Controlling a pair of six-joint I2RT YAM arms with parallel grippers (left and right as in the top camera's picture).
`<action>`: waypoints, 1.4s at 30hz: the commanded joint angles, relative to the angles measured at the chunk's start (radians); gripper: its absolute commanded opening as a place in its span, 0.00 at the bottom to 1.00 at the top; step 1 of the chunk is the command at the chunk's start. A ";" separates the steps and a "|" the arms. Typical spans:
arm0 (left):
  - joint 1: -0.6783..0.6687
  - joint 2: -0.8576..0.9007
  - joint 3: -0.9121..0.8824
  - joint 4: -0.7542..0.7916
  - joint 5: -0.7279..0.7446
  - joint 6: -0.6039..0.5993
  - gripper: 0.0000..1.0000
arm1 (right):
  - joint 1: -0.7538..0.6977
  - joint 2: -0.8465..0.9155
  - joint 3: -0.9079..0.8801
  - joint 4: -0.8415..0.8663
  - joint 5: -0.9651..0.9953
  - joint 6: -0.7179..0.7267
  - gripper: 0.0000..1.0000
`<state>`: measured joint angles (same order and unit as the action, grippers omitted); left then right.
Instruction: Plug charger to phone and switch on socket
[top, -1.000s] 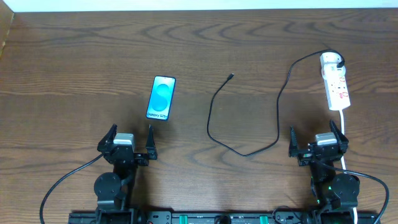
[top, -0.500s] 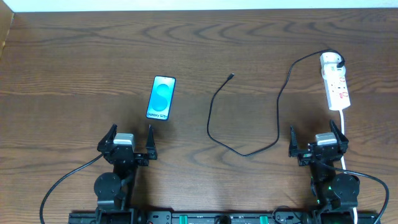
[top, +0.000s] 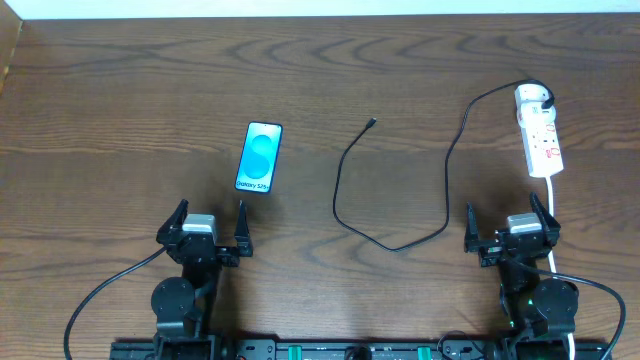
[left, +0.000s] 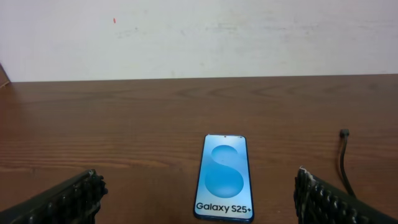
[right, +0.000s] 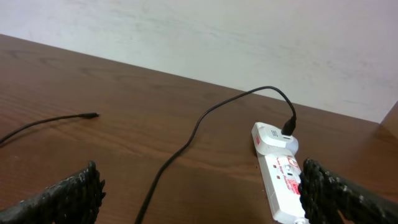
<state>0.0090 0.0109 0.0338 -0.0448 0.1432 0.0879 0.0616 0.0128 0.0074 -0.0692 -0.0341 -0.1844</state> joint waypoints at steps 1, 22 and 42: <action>-0.005 -0.007 -0.030 -0.011 -0.002 0.020 0.99 | 0.008 -0.003 -0.002 -0.003 -0.010 0.012 0.99; -0.005 -0.007 -0.030 -0.010 -0.002 0.020 0.99 | 0.008 -0.003 -0.002 -0.003 -0.010 0.011 0.99; -0.005 0.002 -0.030 -0.004 -0.002 0.077 0.99 | 0.008 -0.003 -0.002 -0.003 -0.010 0.012 0.99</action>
<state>0.0090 0.0113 0.0338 -0.0441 0.1432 0.1333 0.0616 0.0128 0.0074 -0.0692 -0.0341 -0.1848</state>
